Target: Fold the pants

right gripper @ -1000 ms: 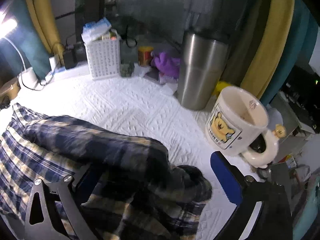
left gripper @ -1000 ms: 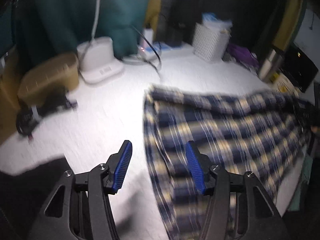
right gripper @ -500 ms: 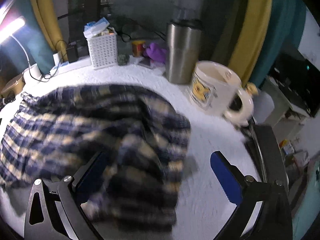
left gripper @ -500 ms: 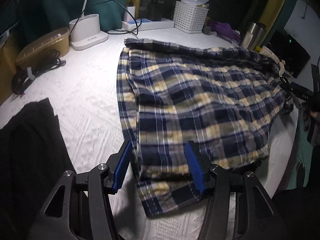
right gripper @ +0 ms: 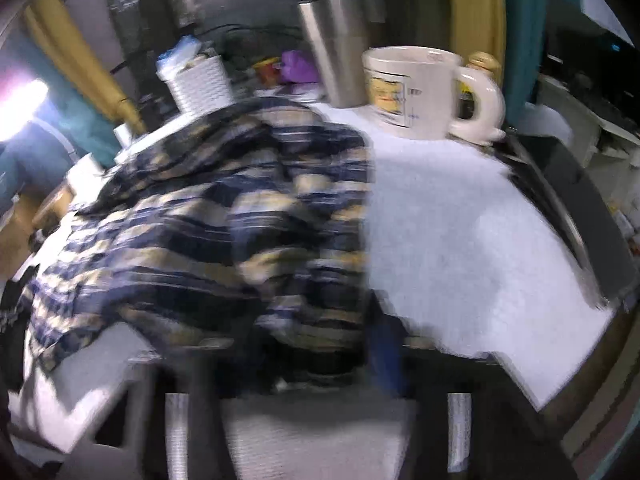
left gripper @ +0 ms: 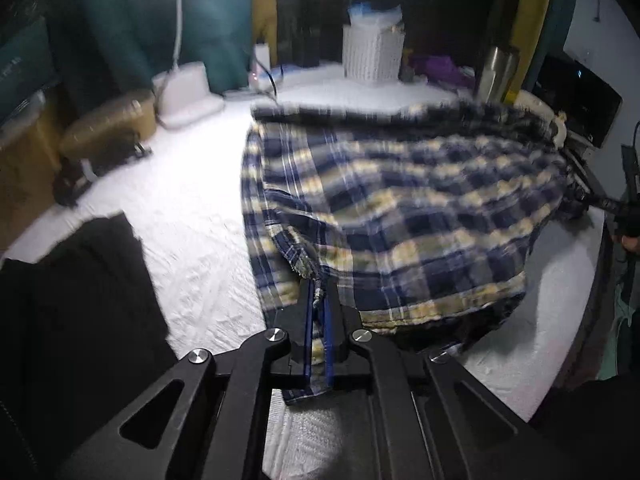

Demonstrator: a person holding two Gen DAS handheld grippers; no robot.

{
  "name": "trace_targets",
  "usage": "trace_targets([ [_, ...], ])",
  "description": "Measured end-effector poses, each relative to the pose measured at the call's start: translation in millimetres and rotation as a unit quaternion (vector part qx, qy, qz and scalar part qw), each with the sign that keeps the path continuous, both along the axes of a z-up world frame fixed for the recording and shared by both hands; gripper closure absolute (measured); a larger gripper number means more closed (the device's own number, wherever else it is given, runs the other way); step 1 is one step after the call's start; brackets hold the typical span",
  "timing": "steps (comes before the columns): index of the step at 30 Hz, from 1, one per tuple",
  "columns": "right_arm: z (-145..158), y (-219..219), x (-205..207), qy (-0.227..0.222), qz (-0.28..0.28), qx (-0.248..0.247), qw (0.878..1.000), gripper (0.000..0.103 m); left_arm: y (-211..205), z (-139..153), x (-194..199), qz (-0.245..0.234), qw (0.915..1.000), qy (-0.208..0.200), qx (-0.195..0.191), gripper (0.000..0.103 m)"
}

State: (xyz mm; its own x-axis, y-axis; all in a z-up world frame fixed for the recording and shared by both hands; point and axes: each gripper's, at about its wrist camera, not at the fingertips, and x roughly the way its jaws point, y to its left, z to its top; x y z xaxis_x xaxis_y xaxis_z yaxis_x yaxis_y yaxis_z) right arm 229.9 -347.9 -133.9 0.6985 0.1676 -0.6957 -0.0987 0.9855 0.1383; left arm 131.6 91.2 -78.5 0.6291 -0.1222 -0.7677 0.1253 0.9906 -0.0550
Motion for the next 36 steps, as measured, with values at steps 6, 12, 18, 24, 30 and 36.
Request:
trace_targets([
  [6,29.7,2.9,-8.4,-0.042,0.012,-0.033,0.999,0.071,5.5,34.3,-21.1,0.013,0.9991,-0.037,-0.015,0.1],
  [12,29.5,1.6,-17.8,-0.037,0.027,-0.062,0.997,0.071,5.9,26.0,-35.4,0.017,0.9996,-0.019,-0.011,0.1],
  [18,-7.9,-6.4,-24.6,-0.003,0.025,-0.061,0.998,0.071,4.7,-11.1,-40.7,0.025,0.9994,0.025,-0.001,0.1],
  [24,6.9,-2.4,-41.0,-0.015,0.016,-0.09,0.996,0.061,5.9,-16.6,-41.9,0.032,0.999,0.03,0.01,0.1],
  [30,32.6,-1.0,-56.7,-0.052,0.004,-0.112,0.992,0.023,14.5,-19.8,-44.8,0.044,0.9983,0.038,0.009,0.1],
  [36,50.3,10.0,-47.1,-0.077,0.006,-0.101,0.992,0.023,22.9,-10.8,-44.4,0.043,0.9972,0.05,-0.035,0.095],
])
